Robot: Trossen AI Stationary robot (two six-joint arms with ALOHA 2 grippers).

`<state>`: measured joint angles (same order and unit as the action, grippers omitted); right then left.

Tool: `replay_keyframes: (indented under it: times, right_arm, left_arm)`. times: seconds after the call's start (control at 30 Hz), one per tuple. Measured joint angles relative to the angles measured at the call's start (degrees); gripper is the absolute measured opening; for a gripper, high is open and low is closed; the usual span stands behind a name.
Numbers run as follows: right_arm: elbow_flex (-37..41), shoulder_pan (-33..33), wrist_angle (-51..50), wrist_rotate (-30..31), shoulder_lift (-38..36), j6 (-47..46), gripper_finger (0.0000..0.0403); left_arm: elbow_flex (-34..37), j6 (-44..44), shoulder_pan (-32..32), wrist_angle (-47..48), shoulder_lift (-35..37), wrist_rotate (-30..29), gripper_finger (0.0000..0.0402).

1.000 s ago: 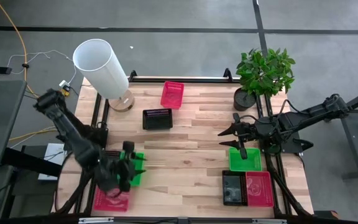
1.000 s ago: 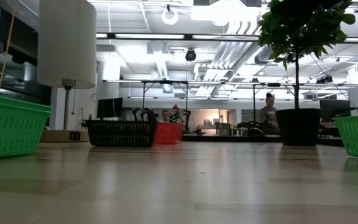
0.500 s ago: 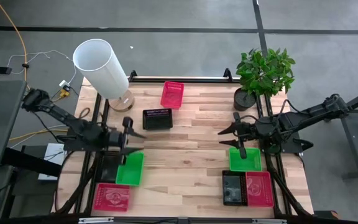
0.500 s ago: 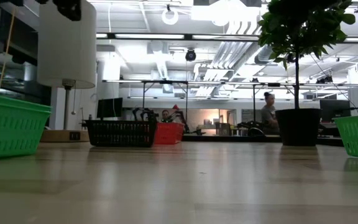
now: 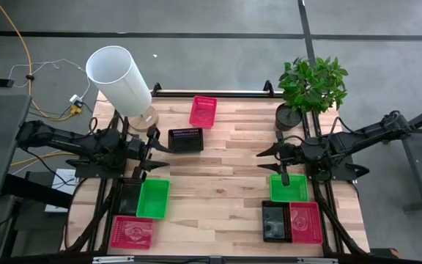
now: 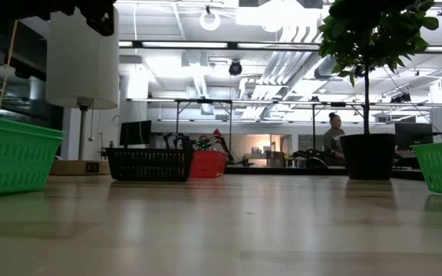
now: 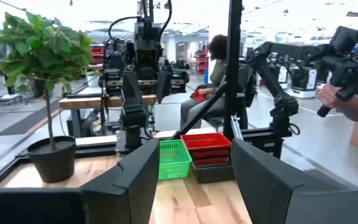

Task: Stack baskets by color
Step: Stack the right green bin on top of the left green bin

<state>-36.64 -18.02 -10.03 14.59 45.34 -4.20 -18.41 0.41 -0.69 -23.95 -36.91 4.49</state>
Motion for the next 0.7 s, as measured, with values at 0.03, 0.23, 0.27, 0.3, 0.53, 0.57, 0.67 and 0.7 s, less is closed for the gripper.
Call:
replay_keyframes:
  times: [0.03,0.23,0.27,0.3,0.53,0.57,0.67,0.7]
  right_arm:
    - [0.0,0.0,0.0,0.1,0.0,-0.6,0.0154]
    - [-0.5,0.0,-4.7,2.0,0.1,-5.4,0.0154]
    - [-1.2,0.0,-8.0,2.0,0.3,-6.9,0.0154]
    - [-2.1,0.0,-11.7,2.0,0.7,-8.9,0.0154]
    - [-6.5,0.0,-36.6,-4.1,5.5,-29.3,0.0154]
    - [-6.5,0.0,-39.1,-6.0,6.2,-32.8,0.0154]
    - [-6.5,0.0,-46.5,-11.5,8.4,-44.0,0.0154]
    - [-6.5,0.0,-48.8,-13.2,9.1,-47.7,0.0154]
  left_arm:
    - [0.0,-0.3,0.0,0.0,0.0,0.0,0.0186]
    - [0.0,-1.3,0.0,0.1,0.0,0.0,0.0186]
    - [0.0,-1.3,0.0,0.1,0.0,0.0,0.0186]
    - [0.0,-1.3,0.0,0.1,0.0,0.0,0.0186]
    - [0.0,-1.3,0.0,0.2,0.0,-0.1,0.0186]
    - [0.0,-1.3,0.0,0.2,0.0,-0.2,0.0186]
    - [0.0,-1.3,0.0,0.2,0.0,-0.2,0.0186]
    - [0.0,-1.3,0.0,0.2,0.0,-0.2,0.0186]
